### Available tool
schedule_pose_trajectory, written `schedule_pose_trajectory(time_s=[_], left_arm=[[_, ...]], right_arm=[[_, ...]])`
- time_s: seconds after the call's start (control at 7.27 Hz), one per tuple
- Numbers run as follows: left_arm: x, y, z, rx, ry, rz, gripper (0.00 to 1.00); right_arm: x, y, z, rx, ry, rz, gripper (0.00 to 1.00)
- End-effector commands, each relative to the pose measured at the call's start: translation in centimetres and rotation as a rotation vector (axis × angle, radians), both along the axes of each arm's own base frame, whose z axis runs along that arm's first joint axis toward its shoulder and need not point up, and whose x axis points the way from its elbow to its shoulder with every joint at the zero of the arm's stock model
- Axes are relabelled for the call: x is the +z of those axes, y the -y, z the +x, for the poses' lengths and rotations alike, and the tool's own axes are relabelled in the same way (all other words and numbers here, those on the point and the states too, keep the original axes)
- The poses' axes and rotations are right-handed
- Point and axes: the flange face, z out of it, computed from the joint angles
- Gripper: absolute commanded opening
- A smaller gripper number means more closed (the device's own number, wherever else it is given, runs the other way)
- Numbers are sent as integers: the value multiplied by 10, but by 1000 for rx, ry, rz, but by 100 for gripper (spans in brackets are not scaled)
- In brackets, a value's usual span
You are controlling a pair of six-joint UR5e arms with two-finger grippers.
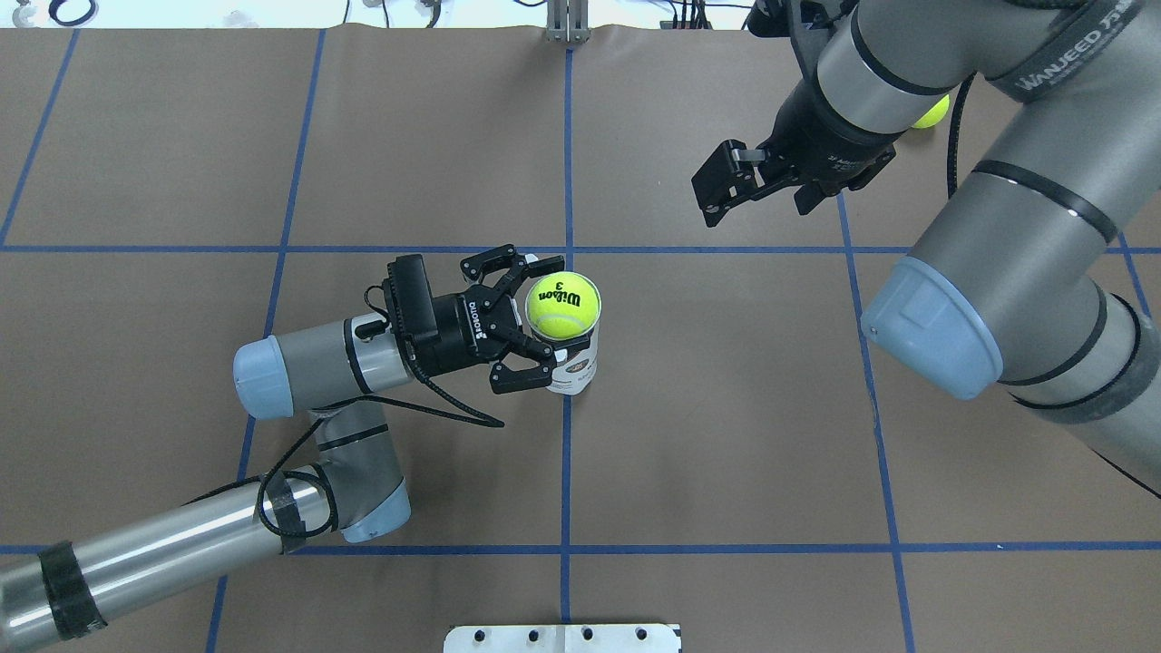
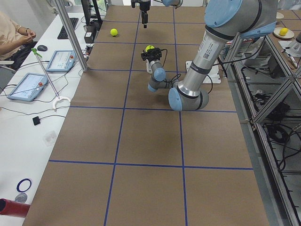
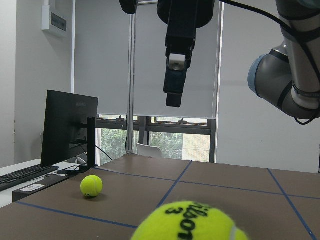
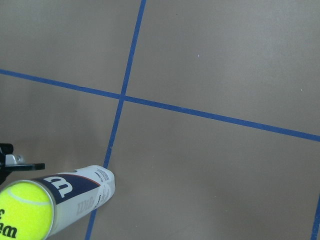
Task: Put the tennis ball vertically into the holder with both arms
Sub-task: 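Raise the open right gripper away from the tube toward the second ball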
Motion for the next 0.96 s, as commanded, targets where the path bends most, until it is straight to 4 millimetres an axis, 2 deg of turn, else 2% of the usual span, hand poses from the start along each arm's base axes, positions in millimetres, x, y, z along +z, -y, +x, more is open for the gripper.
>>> schedule_pose_trajectory(time_s=[0.0,0.28,0.41,0.55,0.83], left_arm=[[12,-5,3,5,23,-5,99],[17,-5,5,3,38,-5,99],[18,-5,6,5,42,-6,99],[17,-7,8,8,41,-6,99],[16,-7,8,8,40,-5,99]], right_arm=[[0,0,0,0,0,0,98],[4,0,0,0,-4,-5,98],[12,2,2,-9,-16,4,98],[33,10,12,-46,-47,51,98],[81,65,40,-93,-136,126,98]])
